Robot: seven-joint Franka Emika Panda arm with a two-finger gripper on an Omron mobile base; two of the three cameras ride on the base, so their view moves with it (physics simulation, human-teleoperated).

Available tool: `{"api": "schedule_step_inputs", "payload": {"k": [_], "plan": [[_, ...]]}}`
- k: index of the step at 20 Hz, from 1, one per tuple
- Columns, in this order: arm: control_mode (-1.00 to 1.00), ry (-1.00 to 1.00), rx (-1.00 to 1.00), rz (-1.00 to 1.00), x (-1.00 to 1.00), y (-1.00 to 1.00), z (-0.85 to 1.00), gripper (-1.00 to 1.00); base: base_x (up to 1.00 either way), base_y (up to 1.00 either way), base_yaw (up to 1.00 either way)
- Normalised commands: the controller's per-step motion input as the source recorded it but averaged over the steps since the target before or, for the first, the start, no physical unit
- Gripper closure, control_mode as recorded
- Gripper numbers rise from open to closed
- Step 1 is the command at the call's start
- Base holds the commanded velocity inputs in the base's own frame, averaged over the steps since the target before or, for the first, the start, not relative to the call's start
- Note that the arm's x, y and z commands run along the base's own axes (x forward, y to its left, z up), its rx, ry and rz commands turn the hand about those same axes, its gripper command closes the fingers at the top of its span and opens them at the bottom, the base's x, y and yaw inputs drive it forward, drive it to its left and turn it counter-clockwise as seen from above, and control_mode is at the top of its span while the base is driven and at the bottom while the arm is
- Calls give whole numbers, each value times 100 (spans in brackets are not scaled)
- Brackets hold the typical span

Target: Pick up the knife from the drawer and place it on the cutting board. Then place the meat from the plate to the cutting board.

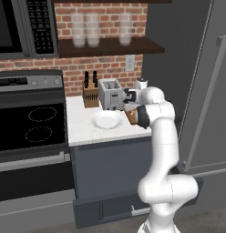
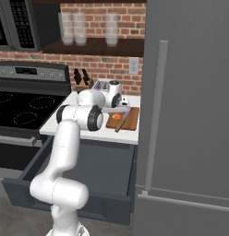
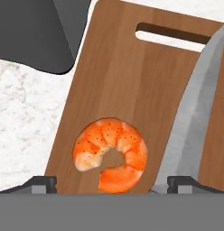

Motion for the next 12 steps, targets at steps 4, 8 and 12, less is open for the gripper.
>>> {"api": "schedule_step_inputs", "payload": {"k": [4,8,12], "plan": [[-100,-5,0,0,-76,0,48,-100,0,0,0],[-100,-2,0,0,-89,15,40,-100,0,0,0],[-100,-1,0,0,-98,29,7,-100,0,0,0]]}}
